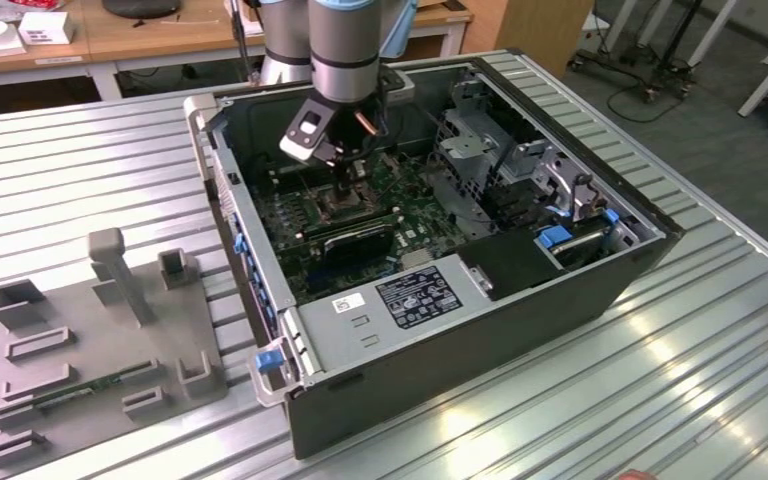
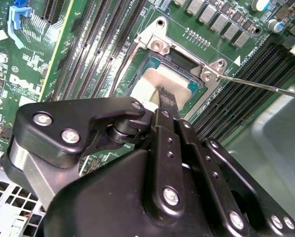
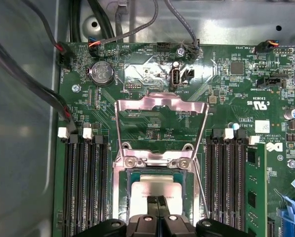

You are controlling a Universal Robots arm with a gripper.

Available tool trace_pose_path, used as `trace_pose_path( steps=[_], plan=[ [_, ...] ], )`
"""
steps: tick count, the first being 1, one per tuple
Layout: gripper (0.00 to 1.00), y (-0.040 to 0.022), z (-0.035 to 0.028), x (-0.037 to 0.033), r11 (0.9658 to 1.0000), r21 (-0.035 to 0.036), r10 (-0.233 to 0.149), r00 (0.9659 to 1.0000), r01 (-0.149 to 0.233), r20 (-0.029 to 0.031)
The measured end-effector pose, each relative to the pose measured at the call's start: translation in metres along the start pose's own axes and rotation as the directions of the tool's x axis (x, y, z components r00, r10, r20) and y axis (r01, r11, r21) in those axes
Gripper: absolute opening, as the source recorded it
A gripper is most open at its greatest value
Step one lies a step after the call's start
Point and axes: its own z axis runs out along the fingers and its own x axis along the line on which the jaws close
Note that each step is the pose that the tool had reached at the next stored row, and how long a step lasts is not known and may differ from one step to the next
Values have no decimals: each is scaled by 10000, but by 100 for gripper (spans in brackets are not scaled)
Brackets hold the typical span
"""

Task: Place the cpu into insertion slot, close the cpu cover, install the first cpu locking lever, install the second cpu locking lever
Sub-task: 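Place the cpu into insertion slot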

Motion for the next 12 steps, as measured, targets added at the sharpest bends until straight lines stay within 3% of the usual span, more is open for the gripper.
trace_pose_path(
  steps=[12],
  plan=[
    [10, -1, 30, 0, 10000, -1, 13, 10000, -13, -24]
  ],
)
